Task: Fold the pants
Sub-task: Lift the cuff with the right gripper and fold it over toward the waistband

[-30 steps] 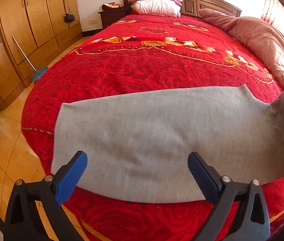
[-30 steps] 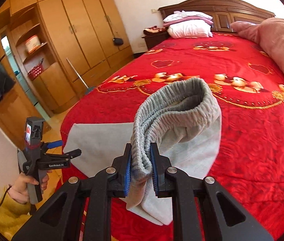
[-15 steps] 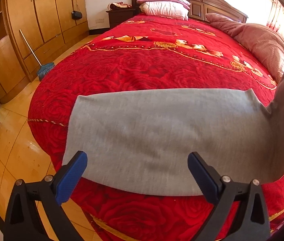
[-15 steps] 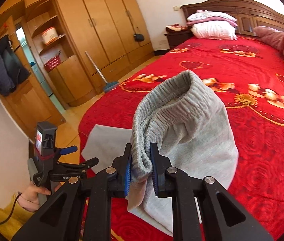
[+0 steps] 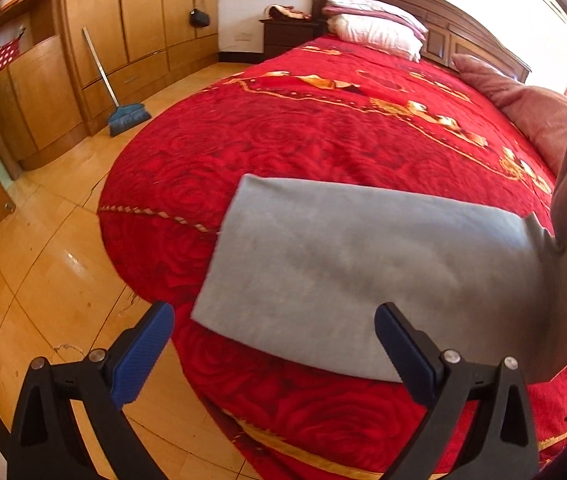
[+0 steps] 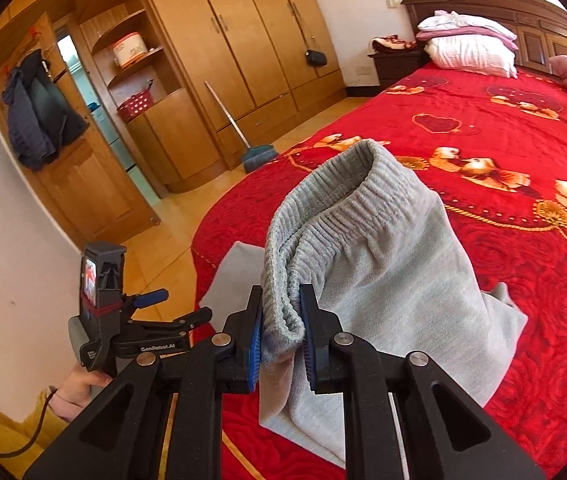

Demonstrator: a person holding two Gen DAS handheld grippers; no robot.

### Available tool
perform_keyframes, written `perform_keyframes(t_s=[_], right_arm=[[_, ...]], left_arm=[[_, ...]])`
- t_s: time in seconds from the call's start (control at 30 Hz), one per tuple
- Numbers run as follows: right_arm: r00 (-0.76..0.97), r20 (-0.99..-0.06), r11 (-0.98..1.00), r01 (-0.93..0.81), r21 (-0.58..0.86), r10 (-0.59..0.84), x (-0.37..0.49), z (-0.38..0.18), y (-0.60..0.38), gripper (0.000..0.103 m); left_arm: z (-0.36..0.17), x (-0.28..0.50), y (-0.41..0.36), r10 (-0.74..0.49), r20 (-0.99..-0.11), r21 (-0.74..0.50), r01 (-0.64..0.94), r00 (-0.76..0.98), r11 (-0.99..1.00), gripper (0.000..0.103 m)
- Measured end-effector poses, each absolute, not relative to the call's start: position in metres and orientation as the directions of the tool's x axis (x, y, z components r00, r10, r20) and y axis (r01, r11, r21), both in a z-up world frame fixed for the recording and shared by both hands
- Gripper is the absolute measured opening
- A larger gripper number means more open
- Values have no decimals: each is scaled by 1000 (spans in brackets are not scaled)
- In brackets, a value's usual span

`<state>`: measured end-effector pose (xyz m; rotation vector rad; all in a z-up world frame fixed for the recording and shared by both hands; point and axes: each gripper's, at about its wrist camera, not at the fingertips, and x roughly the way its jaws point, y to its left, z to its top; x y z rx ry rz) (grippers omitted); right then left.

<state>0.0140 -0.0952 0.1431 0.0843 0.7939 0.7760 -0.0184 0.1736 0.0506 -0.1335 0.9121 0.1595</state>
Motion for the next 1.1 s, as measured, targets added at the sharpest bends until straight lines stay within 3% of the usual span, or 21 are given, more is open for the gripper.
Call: perform_keyframes(t_s=[0.73,1.1], right_arm=[[265,-644,586,-730,353,718,32,139,16,18],[162,-740,576,-740,346,652,60,78,91,18]], left_arm=[[43,-38,220,105,-794,-96,-294,599,951,102],[29,-52,252,116,-804,-135,-368,584,920,102]])
